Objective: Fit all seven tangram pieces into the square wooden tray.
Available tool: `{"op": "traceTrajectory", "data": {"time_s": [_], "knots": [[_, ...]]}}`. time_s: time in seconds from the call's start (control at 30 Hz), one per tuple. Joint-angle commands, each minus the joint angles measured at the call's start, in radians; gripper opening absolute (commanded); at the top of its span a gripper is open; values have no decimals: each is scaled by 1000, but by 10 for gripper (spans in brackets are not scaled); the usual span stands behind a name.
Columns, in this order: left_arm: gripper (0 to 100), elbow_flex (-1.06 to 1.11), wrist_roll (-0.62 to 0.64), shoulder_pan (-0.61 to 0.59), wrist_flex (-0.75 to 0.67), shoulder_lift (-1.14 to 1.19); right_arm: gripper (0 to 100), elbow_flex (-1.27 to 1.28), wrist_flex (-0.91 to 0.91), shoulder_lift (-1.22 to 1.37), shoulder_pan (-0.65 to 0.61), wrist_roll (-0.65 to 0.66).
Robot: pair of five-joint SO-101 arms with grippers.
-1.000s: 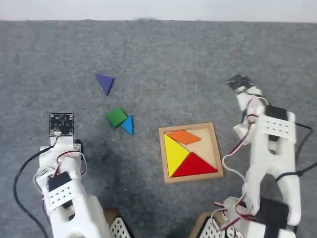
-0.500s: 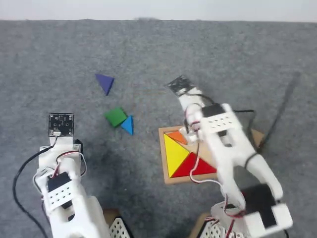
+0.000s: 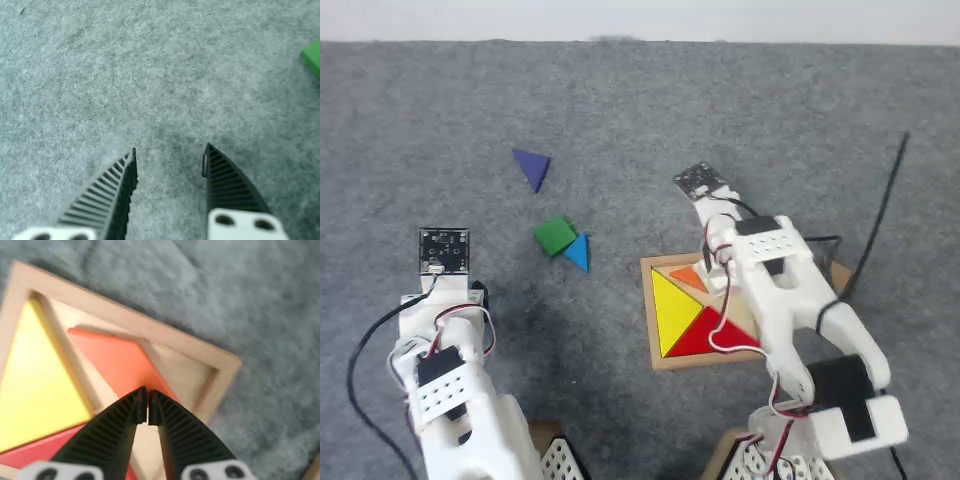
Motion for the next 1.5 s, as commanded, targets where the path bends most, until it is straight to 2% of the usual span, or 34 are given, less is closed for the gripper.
{"op": "traceTrajectory", "data": {"time_s": [0.0,0.33,0.43,0.6,0.77,0.87,1.1,1.23,1.47], "knots": [[210,-8,-5,-3,-5,-5,19,109,-27,-87,41,48],[210,-8,-5,-3,-5,-5,19,347,-19,-360,44,52],[210,-8,-5,-3,-5,-5,20,331,4,-455,44,44],[210,-8,-5,-3,-5,-5,24,163,96,-516,35,-6],[210,-8,-5,-3,-5,-5,104,-3,96,-371,-47,-21],[210,-8,-5,-3,-5,-5,114,-75,51,-206,-85,-23],[210,-8,-5,-3,-5,-5,113,-204,15,110,-53,-40],[210,-8,-5,-3,-5,-5,71,-183,35,136,-7,-34],[210,-8,-5,-3,-5,-5,62,-11,27,36,56,2]]}}
